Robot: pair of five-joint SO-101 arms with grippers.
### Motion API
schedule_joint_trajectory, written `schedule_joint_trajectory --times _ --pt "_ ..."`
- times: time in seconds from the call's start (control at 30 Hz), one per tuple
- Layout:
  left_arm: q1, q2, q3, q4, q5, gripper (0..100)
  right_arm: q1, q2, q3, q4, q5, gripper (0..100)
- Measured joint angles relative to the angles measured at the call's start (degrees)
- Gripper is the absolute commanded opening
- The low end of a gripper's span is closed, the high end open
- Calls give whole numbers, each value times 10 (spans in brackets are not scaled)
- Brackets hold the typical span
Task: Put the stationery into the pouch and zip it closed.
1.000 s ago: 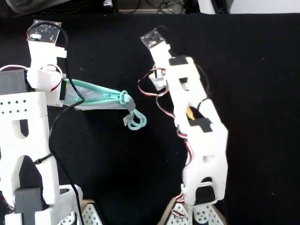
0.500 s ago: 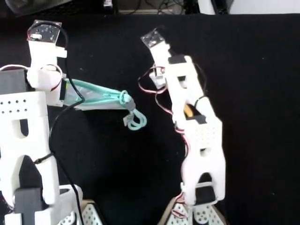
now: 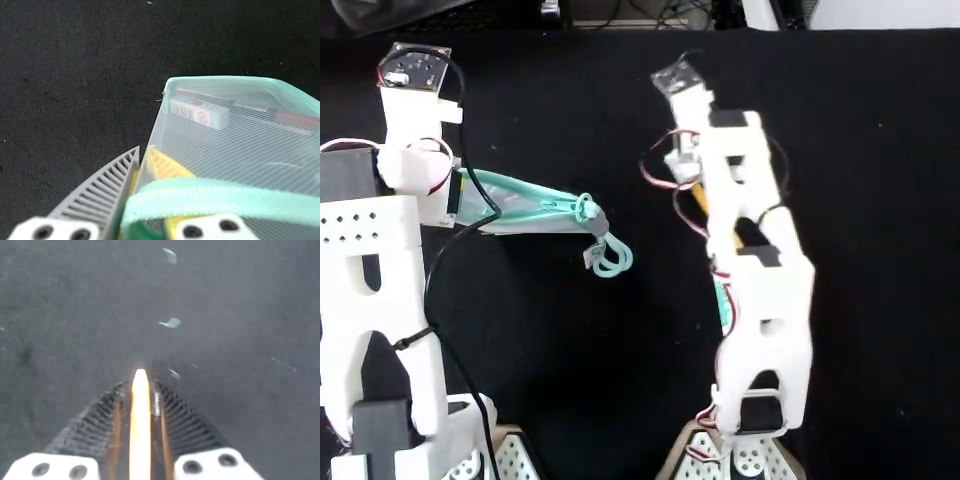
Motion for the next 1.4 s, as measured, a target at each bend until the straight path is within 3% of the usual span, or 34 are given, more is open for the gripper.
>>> schedule_joint_trajectory --times 0.23,0.47,0.7,0.87,0.97,1.13,1.4 --pt "0 0 0 0 0 29 2 -185 149 2 1 11" --pt "-1 0 0 0 0 29 -5 -414 387 -4 0 11" --pt "-1 0 0 0 0 29 -97 -600 700 -98 4 11" --pt "-1 0 0 0 0 29 -166 -654 849 -151 4 15" --pt "-1 0 0 0 0 29 -185 -653 881 -181 4 23" --pt "-1 0 0 0 0 29 -186 -595 873 -184 3 173" --pt "-1 0 0 0 0 29 -207 -499 791 -131 3 162"
